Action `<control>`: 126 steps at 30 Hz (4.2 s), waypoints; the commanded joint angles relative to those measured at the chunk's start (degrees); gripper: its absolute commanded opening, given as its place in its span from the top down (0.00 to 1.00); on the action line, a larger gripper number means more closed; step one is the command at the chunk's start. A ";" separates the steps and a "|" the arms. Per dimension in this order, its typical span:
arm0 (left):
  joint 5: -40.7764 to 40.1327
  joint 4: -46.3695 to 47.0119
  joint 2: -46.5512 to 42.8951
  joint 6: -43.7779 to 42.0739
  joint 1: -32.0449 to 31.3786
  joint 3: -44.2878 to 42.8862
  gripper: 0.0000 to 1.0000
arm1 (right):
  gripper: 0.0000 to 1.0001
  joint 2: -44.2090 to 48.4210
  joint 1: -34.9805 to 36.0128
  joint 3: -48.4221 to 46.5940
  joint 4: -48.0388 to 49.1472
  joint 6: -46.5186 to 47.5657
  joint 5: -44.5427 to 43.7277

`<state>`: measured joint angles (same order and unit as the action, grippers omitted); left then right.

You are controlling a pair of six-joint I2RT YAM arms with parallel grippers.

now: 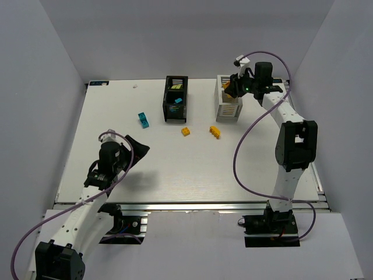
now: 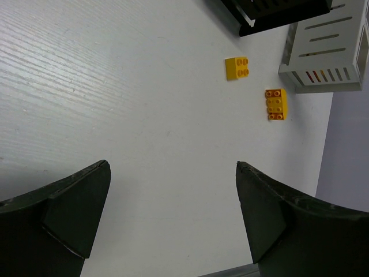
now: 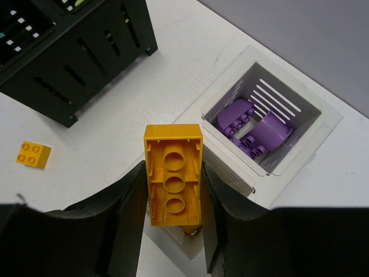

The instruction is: Sort the legos into containers by color

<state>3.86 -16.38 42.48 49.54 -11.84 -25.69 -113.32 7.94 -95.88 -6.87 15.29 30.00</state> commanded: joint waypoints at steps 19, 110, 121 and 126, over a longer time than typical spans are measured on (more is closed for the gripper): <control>-9.29 -6.44 26.05 -11.63 0.15 -23.29 0.58 | 0.12 11.00 -0.74 2.97 -5.49 18.84 11.10; 32.79 60.94 15.88 23.23 -4.95 -2.17 0.92 | 0.16 12.77 28.53 28.03 56.27 -76.20 41.81; 31.30 59.71 15.70 22.44 -6.18 -1.29 0.92 | 0.31 11.80 30.11 25.21 47.57 -72.24 37.77; 31.12 60.06 15.71 22.62 -6.27 -1.03 0.91 | 0.77 11.45 30.29 25.91 46.60 -71.89 36.97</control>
<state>35.81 42.41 59.42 71.70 -17.74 -26.85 -101.56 37.91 -68.53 40.01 -58.59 68.12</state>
